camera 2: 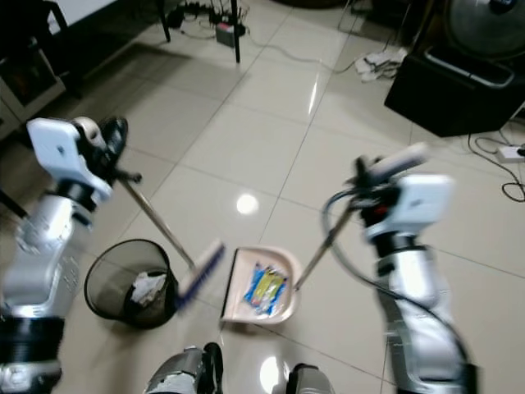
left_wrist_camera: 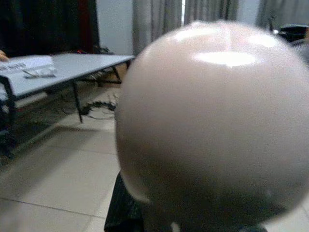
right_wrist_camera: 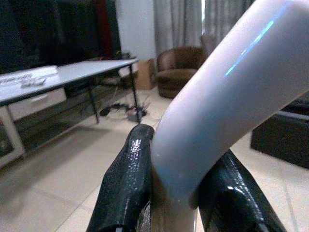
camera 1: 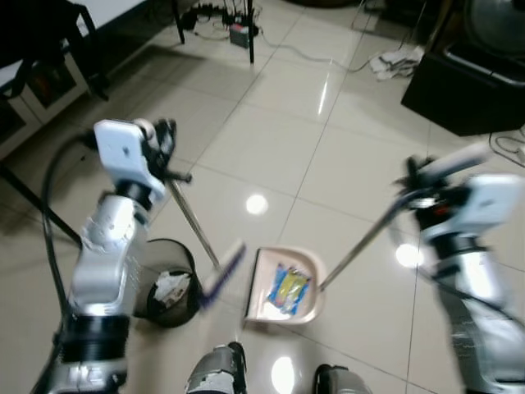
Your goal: Sweep floor
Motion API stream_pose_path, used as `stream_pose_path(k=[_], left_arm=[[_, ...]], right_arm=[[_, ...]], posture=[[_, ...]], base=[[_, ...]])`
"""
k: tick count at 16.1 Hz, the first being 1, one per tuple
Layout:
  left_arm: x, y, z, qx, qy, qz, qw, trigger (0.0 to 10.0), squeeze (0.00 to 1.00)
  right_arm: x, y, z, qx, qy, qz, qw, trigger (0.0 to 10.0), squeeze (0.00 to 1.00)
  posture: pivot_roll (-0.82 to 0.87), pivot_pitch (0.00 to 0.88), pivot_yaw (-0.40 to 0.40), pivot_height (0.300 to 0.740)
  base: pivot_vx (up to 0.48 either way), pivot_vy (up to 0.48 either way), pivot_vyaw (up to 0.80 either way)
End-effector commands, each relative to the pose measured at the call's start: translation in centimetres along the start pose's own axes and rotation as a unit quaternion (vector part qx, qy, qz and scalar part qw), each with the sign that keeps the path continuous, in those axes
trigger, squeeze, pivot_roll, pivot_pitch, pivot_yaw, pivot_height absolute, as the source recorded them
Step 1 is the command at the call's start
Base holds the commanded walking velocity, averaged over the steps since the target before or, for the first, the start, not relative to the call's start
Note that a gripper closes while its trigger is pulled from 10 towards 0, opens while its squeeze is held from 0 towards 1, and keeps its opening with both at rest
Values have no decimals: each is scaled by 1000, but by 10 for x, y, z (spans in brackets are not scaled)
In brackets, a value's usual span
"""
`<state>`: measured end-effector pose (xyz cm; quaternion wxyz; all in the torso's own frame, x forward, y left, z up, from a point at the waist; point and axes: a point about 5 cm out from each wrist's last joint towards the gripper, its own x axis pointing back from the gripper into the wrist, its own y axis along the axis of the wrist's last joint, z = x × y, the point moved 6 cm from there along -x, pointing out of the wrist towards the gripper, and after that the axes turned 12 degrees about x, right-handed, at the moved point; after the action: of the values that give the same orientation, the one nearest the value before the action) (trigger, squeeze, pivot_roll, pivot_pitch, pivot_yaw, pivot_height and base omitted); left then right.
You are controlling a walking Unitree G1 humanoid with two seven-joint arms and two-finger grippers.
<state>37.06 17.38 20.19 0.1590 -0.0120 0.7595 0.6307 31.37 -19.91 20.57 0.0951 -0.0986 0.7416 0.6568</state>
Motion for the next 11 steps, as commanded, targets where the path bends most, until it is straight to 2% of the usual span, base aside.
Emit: stream_pose_path(k=[1,2,4,7,9,11], left_arm=[[1,2,-6,-3,-7,-6,1000,10000,0],[6,-9,-10,4,-8,9,1000,10000,0],[21,-35,-9,-20,8,51,998,10000,0],[35,-46,-2,-48,26,73,996,10000,0],[49,-57,1,-66,36,111,991,10000,0],[56,-64,1,-78,37,134,987,10000,0]], right_arm=[[-2,17,-4,-12,-4,-21,1000,10000,0],[-6,29,-8,-17,-9,-28,999,10000,0],[-19,49,-6,-28,-6,-41,999,10000,0],[-31,66,-4,-43,-9,-54,998,10000,0],[-48,90,-6,-61,-22,-86,994,10000,0],[-57,99,-7,-68,-24,-95,993,10000,0]], posture=[[-21,76,52,740],[-25,75,54,740],[-29,75,58,740],[-21,73,51,740],[-4,75,45,740],[3,75,41,740]], base=[[0,0,0],[0,0,0],[0,0,284],[0,0,800],[0,0,800],[0,0,800]])
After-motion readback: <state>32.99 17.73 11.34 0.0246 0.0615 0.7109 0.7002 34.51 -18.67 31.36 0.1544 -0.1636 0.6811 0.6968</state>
